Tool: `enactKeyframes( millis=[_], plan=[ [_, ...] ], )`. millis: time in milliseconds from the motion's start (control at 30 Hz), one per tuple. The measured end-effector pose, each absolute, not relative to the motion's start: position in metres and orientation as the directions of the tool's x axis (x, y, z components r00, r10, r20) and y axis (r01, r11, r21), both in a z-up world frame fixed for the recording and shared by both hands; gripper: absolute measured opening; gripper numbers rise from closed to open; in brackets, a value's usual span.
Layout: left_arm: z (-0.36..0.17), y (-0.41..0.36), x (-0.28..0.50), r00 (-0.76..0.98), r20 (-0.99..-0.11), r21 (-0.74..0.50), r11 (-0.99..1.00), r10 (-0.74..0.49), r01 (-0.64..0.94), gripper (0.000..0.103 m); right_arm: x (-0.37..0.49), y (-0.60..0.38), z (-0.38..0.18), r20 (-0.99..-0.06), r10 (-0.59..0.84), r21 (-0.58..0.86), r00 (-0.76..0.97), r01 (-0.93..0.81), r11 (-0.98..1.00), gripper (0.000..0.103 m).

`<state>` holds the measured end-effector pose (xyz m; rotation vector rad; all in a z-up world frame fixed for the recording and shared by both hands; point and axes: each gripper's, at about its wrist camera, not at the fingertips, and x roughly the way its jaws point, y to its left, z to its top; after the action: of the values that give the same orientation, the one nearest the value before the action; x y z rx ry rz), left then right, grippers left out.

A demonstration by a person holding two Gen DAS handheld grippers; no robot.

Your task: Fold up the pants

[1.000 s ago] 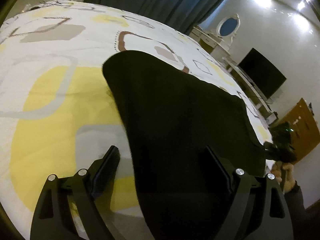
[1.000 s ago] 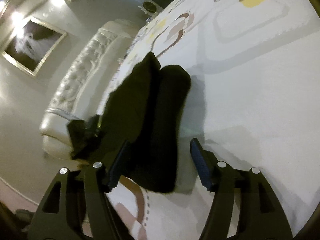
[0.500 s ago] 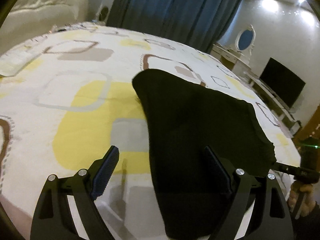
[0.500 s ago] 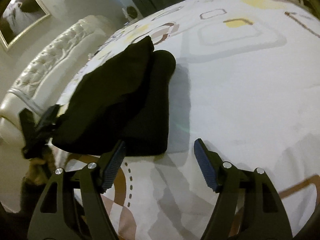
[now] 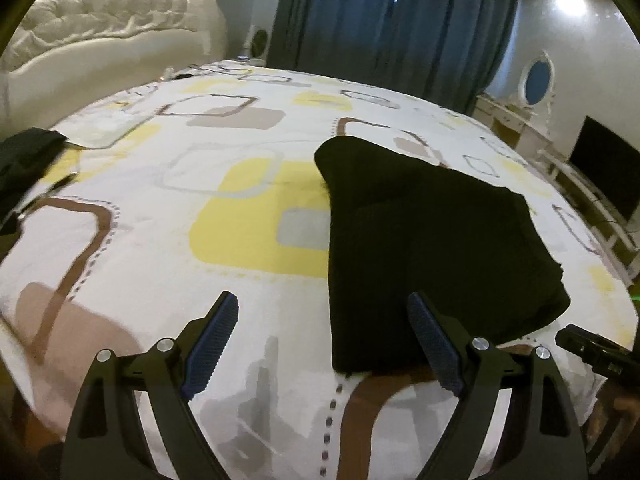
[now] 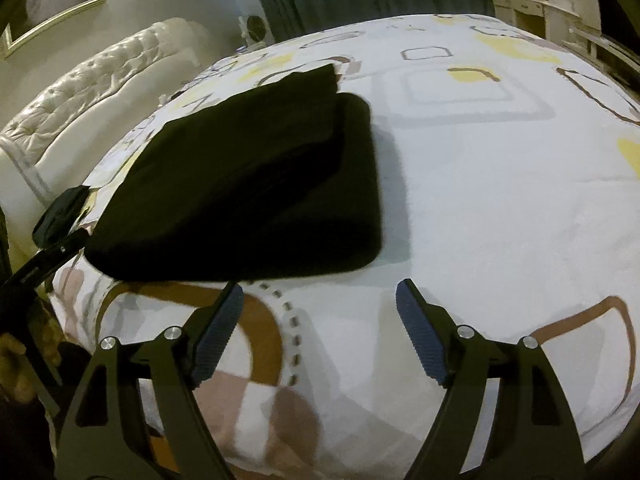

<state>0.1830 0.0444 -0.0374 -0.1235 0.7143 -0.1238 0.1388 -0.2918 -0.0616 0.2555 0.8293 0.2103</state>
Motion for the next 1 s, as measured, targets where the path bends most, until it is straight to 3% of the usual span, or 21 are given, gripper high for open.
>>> enactKeyframes(
  millis=[167,500,1000],
  plan=[
    [-0.032,0.027,0.164,0.765,-0.641,-0.059,0.998,-0.063,0.033,0.086,0.129,-0.283,-0.058,-0.693,0.292,0.299,0.660,-0.107,0.948,0.079],
    [-0.041,-0.007,0.146,0.755,-0.651,-0.005,0.995,-0.081,0.103,0.086,0.111,-0.282,-0.049,-0.673,0.300,0.290,0.676,-0.131,0.948,0.079],
    [-0.039,-0.022,0.143,0.769,-0.635,-0.028,0.997,-0.073,0.072,0.086,0.106,-0.281,-0.050,-0.673,0.310,0.296,0.672,-0.139,0.945,0.079]
  ],
)
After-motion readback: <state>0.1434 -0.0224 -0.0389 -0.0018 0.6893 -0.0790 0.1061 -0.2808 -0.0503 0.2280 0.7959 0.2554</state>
